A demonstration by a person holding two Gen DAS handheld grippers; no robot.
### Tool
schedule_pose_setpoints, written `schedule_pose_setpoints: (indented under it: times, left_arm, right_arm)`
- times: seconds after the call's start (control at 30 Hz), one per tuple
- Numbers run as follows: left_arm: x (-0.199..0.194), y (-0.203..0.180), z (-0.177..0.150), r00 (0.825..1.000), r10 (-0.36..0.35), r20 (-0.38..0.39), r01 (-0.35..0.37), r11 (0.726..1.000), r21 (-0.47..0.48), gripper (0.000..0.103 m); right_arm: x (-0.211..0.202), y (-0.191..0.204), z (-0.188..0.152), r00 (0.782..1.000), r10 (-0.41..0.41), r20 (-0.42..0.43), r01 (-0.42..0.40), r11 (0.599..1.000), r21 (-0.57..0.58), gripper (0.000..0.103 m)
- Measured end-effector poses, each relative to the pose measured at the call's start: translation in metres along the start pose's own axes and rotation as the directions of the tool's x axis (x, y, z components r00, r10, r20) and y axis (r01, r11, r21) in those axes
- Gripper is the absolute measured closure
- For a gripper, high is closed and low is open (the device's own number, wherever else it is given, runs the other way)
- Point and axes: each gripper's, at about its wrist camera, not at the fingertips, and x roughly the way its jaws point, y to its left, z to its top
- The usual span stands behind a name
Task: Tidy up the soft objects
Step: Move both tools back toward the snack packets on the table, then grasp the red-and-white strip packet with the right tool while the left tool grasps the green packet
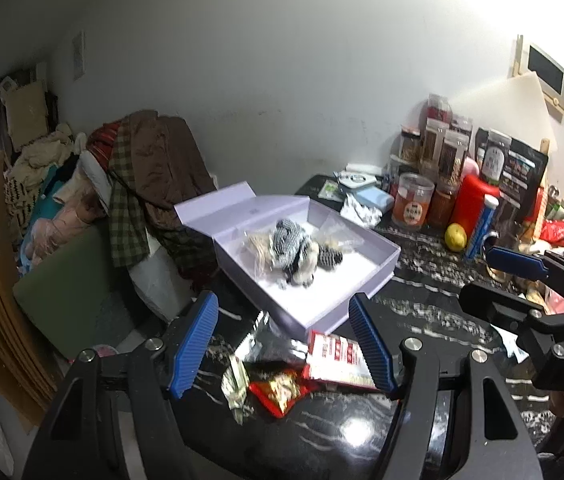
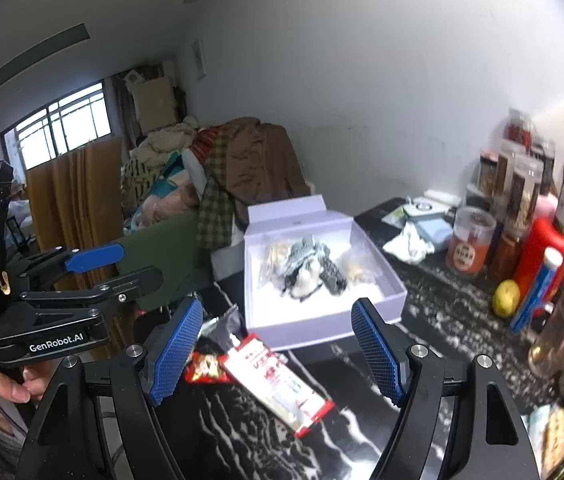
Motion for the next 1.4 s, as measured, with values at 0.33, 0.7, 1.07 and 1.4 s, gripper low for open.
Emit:
schedule_pose_setpoints:
  times: [0.33, 0.7, 1.07, 1.4]
  left_arm:
    - [0.021, 0.006, -0.037, 0.993, -0.049, -0.105, 0.047, 0.999, -0.024, 0.035]
    - [0.039, 0.014, -0.073, 0.977, -0.094, -0.191, 0.086, 0.995, -0.049, 0.035]
    - [0.057, 0.021, -0.096, 0.957, -0.139, -0.255, 0.119, 0.989, -0.093, 0.035]
    - [0.064, 0.029, -0.091, 0.96, -0.132, -0.248, 0.11, 0.989, -0.1, 0.035]
  right_arm:
    - [0.017, -0.003, -0.041, 0.997, 0.028, -0.076, -0.024, 0.999, 0.049, 0.025]
    - [0.044, -0.003, -0.077, 0.984, 0.067, -0.167, -0.052, 0.995, 0.09, 0.025]
    - [0.08, -0.003, -0.087, 0.967, 0.078, -0.243, -0.065, 0.996, 0.061, 0.023]
    - [0.119, 0.001, -0.08, 0.951, 0.097, -0.295, -0.118, 0.991, -0.057, 0.014]
